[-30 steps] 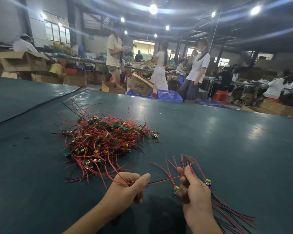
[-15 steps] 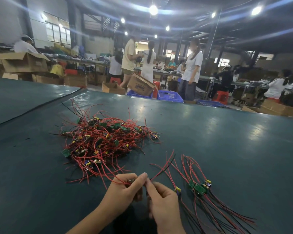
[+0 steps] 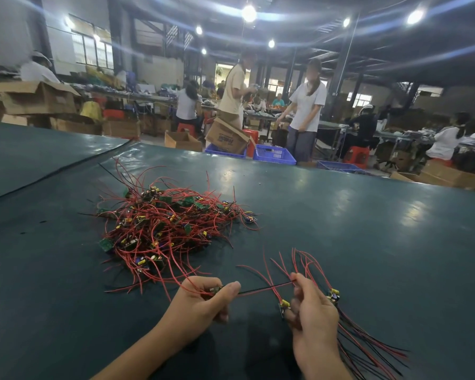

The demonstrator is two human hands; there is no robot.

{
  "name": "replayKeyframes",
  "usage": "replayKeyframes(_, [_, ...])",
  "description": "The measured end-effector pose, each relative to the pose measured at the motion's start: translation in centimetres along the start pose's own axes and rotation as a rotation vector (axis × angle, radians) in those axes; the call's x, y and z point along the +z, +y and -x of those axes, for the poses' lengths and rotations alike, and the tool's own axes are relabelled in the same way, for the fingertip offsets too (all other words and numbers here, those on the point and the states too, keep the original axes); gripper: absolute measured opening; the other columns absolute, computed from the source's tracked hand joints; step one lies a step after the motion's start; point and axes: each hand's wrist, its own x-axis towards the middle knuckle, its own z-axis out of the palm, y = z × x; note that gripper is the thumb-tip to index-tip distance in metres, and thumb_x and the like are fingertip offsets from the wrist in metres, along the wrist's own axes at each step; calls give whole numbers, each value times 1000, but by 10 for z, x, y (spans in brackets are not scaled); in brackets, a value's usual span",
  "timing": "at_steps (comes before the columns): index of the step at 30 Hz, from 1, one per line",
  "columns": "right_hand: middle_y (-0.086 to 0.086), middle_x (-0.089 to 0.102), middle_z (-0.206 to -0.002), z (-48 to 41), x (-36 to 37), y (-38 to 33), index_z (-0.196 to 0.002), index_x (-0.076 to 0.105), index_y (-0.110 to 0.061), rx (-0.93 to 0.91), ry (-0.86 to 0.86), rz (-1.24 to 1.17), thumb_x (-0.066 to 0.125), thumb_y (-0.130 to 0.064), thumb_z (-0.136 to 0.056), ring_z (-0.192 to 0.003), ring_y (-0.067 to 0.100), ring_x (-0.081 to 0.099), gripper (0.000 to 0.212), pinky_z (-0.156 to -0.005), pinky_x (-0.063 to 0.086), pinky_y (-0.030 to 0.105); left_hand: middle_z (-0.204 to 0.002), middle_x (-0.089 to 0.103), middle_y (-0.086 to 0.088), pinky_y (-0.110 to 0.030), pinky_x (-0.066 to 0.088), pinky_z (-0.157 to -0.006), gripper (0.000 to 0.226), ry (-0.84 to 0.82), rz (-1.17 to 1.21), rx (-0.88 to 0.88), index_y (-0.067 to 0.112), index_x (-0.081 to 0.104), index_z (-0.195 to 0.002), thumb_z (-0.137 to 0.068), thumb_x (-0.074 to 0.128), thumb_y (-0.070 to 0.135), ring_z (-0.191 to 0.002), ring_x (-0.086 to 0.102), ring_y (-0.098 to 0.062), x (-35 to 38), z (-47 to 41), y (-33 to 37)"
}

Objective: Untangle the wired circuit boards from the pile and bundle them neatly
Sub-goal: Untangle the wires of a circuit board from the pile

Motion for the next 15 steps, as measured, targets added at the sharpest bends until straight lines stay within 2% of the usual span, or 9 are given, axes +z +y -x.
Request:
replayKeyframes(3, [-5,44,-51,2,2,1,-74,63,-7,-12,-18,-23,64,-10,-89,-32,4,24,16,-32,23,15,-57,65,-8,-21,44,-50,36,58,40,-45,12,63,-54,-75,67,41,-49,56,-15,-2,-2,1])
replayKeyframes(8, [-5,48,-55,3,2,-3,-77,68,-8,-76,-23,-41,61,-14,-92,-33,5,26,17,-33,24,17,-72,73,0,-20,44,-49,34,114,27,-61,11,74,-78,-74,63,43,-53,58,-12,-4,-4,2])
replayKeyframes(11, [-3,49,-56,7,4,-5,-77,68,-7,-132,-98,-97,57,-20,-94,-33,6,28,24,-34,22,16,-87,75,-4,-21,44,-46,34,176,210,-153,11,73,-92,-76,61,39,-55,60,-12,-2,-6,1])
replayKeyframes(15, [-1,50,-55,13,4,-5,-72,74,-11,-50,-243,-123,45,-45,-95,-34,8,31,50,-34,23,18,-83,70,-7,-24,42,-47,37,141,483,-277,9,67,-92,-86,50,42,-56,60,-14,-5,-8,6])
